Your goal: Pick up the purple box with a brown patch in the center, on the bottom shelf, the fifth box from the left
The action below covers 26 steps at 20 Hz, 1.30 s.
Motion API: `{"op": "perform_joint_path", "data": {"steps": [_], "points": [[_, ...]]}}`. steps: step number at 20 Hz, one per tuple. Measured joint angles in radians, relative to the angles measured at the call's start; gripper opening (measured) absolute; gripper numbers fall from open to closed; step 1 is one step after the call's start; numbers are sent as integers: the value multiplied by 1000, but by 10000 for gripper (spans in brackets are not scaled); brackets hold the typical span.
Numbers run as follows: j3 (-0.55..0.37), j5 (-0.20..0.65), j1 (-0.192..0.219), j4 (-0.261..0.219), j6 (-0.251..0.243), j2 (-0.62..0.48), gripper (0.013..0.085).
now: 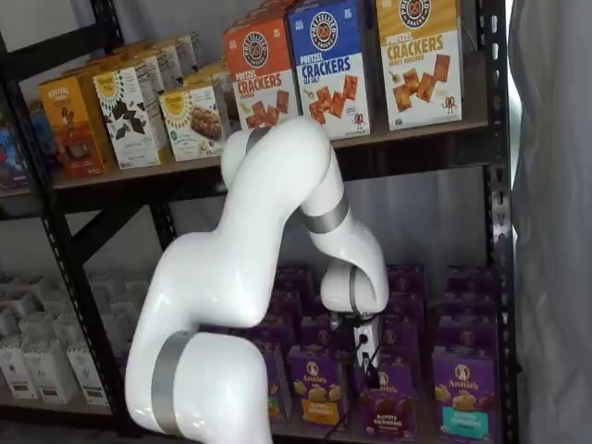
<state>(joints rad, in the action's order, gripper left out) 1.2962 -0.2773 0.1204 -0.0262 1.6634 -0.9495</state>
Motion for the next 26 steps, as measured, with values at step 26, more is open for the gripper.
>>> {"op": "perform_joint_path", "data": {"steps": [26], "points": [[-444, 16, -21, -56, -75, 378, 330]]}}
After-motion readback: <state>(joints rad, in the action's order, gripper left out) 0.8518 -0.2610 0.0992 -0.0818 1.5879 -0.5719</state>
